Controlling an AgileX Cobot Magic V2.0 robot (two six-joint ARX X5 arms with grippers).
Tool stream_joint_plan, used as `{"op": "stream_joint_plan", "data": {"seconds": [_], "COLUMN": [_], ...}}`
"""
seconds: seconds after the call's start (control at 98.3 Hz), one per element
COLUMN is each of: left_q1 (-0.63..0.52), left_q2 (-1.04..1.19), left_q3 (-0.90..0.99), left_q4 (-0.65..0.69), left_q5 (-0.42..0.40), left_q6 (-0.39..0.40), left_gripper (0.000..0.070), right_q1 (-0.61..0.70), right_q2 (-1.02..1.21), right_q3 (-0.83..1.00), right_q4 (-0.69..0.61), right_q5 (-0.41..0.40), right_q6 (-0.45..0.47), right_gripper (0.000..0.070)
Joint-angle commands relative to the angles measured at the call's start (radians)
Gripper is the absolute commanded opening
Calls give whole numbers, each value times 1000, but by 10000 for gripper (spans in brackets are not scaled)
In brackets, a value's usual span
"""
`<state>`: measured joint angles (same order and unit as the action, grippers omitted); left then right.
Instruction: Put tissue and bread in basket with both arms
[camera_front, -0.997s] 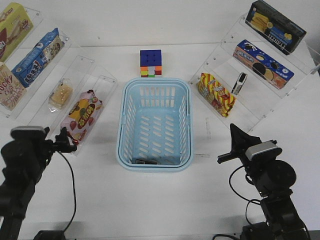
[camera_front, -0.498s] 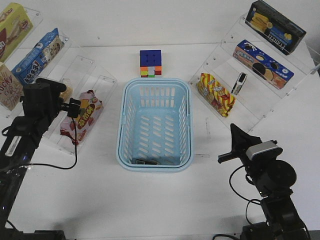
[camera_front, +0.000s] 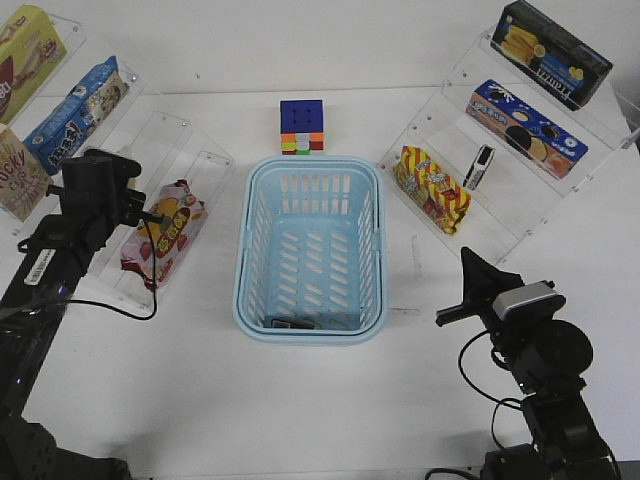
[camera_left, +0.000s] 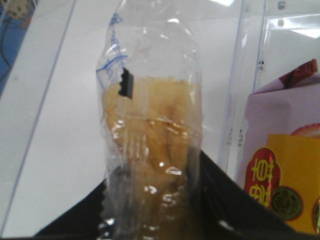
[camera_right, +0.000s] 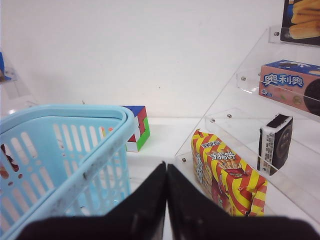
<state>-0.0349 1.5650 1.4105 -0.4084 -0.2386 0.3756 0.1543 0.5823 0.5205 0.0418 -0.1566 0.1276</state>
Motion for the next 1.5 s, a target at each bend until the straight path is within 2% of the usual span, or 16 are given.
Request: {"op": "stream_joint_plan", "data": {"seconds": [0.0, 0.071, 0.122, 0.336, 0.397, 0.458, 0.529, 0.57, 0.651, 0.702, 0.895, 0.946, 1.027, 1.251, 1.363, 1.485], "left_q1": [-14, -37, -55, -165, -212, -266, -331, -361, -415, -428, -434, -428, -410, -339, -288, -256], "left_q2": [-31, -60, -90, -205, -212, -210, -194, -183, -146, -126, -124, -145, -198, -362, -484, -677], "left_q3": [74, 127, 166, 218, 218, 218, 218, 218, 218, 218, 224, 228, 231, 218, 90, -217], "left_q4": [-13, -51, -89, -153, -168, -192, -226, -246, -284, -295, -294, -297, -300, -384, -340, -109], "left_q5": [-4, 16, 84, 638, 743, 784, 785, 785, 785, 785, 773, 744, 653, 282, 224, 161], "left_q6": [-14, -56, -90, -243, -263, -263, -249, -233, -186, -174, -189, -199, -219, -298, -361, -383], "left_gripper": [1, 1, 1, 1, 1, 3, 36, 109, 329, 375, 339, 252, 0, 0, 1, 0], "right_q1": [3, 3, 3, 3, 2, 3, 3, 3, 3, 3, 2, 2, 2, 2, 2, 3], "right_q2": [1, 1, 1, 2, 2, 2, 2, 2, 2, 2, 1, -2, -20, -52, -51, -52], "right_q3": [8, 8, 8, 8, 8, 8, 8, 8, 8, 8, 8, 8, 8, 8, 8, 8], "right_q4": [10, 10, 10, 10, 10, 10, 10, 10, 10, 10, 4, -3, -29, -61, -56, -67], "right_q5": [0, 0, 0, 0, 1, 1, 0, 1, 1, 1, 29, 51, 89, 140, 138, 128], "right_q6": [7, 7, 7, 7, 7, 7, 8, 8, 8, 8, 7, 7, 8, 14, 15, 15], "right_gripper": [0, 0, 0, 0, 0, 0, 0, 0, 0, 0, 0, 0, 0, 0, 0, 0]}}
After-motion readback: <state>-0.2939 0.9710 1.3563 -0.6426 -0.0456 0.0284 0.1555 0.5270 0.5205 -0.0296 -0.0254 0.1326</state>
